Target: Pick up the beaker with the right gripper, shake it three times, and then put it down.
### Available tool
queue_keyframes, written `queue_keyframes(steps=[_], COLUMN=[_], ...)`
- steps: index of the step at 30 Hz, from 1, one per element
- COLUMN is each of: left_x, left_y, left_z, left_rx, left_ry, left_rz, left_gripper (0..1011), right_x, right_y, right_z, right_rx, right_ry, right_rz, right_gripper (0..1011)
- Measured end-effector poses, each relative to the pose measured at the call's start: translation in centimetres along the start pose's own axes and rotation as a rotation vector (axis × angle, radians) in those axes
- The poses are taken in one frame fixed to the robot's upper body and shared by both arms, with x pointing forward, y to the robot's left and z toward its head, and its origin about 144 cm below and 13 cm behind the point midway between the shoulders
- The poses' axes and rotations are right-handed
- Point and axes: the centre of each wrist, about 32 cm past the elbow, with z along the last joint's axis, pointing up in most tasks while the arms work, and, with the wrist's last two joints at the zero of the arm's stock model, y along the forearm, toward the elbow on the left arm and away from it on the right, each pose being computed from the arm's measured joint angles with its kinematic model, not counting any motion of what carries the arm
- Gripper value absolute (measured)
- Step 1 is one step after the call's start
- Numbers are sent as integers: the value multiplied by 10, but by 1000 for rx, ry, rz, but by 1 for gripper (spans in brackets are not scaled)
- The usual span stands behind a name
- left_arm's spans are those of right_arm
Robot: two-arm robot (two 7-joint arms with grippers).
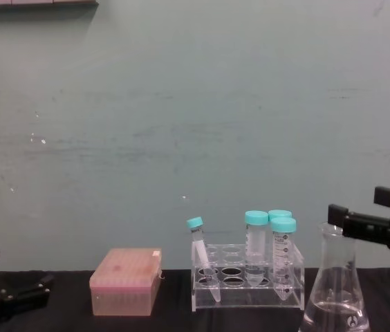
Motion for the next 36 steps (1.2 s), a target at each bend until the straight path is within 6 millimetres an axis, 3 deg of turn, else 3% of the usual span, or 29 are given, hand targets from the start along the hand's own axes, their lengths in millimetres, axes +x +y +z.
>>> queue_keyframes(steps=[17,36], left_x=[0,0], left_y=[0,0], left_z=[0,0], left_rx=[0,0], left_ry=[0,0], left_rz=[0,0], left_gripper=[1000,1000], right_x=[-9,-12], right_y=[-2,9], right_z=[-5,-6], right_rx=[-106,-178], right_ry=[34,69], right_rz=[-27,-57], right_gripper=[1003,1003])
